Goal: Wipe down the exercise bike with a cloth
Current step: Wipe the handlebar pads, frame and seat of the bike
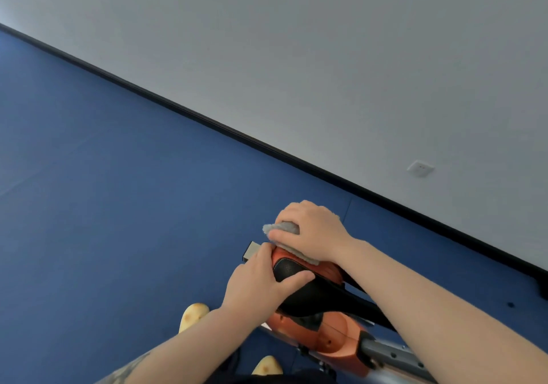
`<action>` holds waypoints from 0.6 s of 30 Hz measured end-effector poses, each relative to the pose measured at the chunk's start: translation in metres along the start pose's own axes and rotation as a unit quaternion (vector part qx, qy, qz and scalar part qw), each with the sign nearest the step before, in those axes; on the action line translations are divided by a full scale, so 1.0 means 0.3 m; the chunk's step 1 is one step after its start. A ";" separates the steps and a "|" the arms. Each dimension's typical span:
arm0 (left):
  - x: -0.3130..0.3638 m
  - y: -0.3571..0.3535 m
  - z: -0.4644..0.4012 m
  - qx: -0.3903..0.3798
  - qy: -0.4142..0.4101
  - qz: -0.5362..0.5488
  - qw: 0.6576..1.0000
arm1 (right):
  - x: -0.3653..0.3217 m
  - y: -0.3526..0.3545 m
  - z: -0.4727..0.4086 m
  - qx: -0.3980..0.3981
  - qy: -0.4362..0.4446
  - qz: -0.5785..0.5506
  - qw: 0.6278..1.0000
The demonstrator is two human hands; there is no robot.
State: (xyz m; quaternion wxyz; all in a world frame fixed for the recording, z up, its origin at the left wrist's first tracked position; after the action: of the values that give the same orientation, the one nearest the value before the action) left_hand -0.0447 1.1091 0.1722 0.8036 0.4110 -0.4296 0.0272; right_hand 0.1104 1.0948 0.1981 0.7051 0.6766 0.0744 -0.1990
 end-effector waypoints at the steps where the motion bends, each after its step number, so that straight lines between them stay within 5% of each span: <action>1: 0.000 0.002 -0.001 -0.007 0.002 0.001 1.000 | -0.003 0.005 -0.006 -0.003 -0.031 -0.007 1.000; 5: -0.010 -0.002 0.011 -0.019 0.017 0.054 0.998 | 0.003 -0.018 0.105 0.071 -0.014 -0.026 0.997; 8: -0.011 -0.005 0.009 -0.021 0.023 0.093 0.995 | 0.074 -0.003 0.230 0.043 -0.050 -0.108 0.992; 14: -0.007 -0.015 -0.006 -0.001 0.029 0.112 0.993 | -0.028 -0.029 0.059 0.071 -0.166 -0.014 0.983; 18: -0.022 -0.019 -0.003 -0.014 0.024 0.103 0.994 | 0.011 -0.019 0.116 0.046 -0.074 -0.040 0.995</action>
State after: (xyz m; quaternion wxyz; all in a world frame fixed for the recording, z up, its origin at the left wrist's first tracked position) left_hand -0.0459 1.1079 0.1637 0.8126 0.3522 -0.4503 0.1135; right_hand 0.1055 1.0600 0.1940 0.6679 0.6884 0.0400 -0.2801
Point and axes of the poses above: each hand's wrist, its own z-axis away from the middle knuckle, its own y-axis out of the back of the hand, x = y × z, the point moved 2 cm from there along -z, towards the middle knuckle, and after that the axes turned 2 degrees about y, right-handed, at the moved point
